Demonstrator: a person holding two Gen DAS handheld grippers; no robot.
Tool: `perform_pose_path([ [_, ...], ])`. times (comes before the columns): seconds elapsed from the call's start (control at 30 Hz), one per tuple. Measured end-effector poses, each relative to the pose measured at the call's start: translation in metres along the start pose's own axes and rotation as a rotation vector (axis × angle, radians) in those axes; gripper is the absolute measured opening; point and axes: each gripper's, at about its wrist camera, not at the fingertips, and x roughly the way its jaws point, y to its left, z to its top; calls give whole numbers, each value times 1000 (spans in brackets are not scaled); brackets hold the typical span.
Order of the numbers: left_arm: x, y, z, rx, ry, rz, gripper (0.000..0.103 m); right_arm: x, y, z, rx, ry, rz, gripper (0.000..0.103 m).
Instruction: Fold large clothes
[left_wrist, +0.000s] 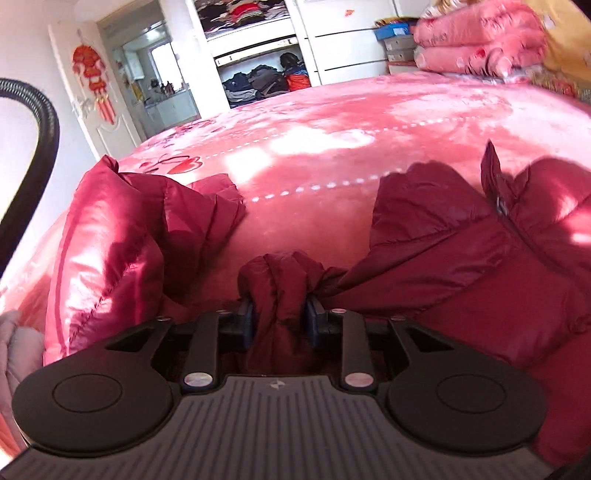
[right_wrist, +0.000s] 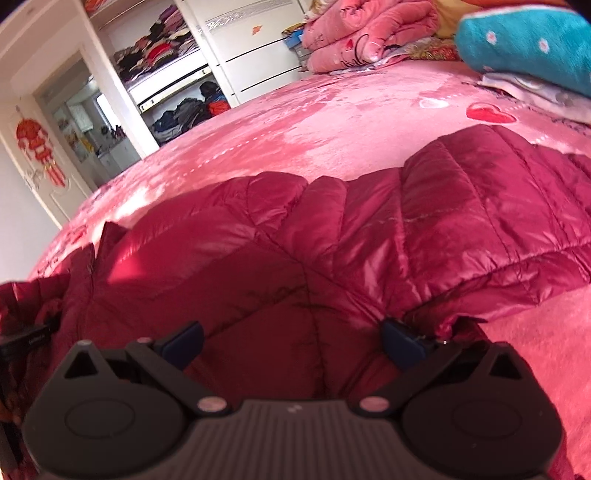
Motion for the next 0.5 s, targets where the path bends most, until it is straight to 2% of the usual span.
perform_pose_path([
  [0.07, -9, 8, 5, -28, -4, -30, 52, 2, 1, -1, -14, 8, -8, 103],
  [0.1, -13, 5, 6, -34, -9, -38, 64, 3, 1, -1, -17, 10, -9, 103],
  [0.13, -21, 8, 8, -44, -18, -50, 70, 3, 1, -1, -18, 11, -10, 103],
  [0.17, -31, 13, 9, -59, -27, -64, 72, 3, 1, -1, -19, 11, -10, 103],
  [0.23, -53, 24, 13, -100, -47, -92, 87, 4, 0, -1, -19, 13, -8, 103],
  [0.3, -78, 41, 18, -146, -82, -121, 98, 4, 0, 0, -17, 14, -5, 103],
  [0.4, -107, 67, 23, -187, -127, -121, 100, 5, 2, 0, -20, 15, -4, 103],
  [0.5, -112, 97, 29, -224, -139, -28, 102, 5, 3, -1, -29, 15, -7, 103],
])
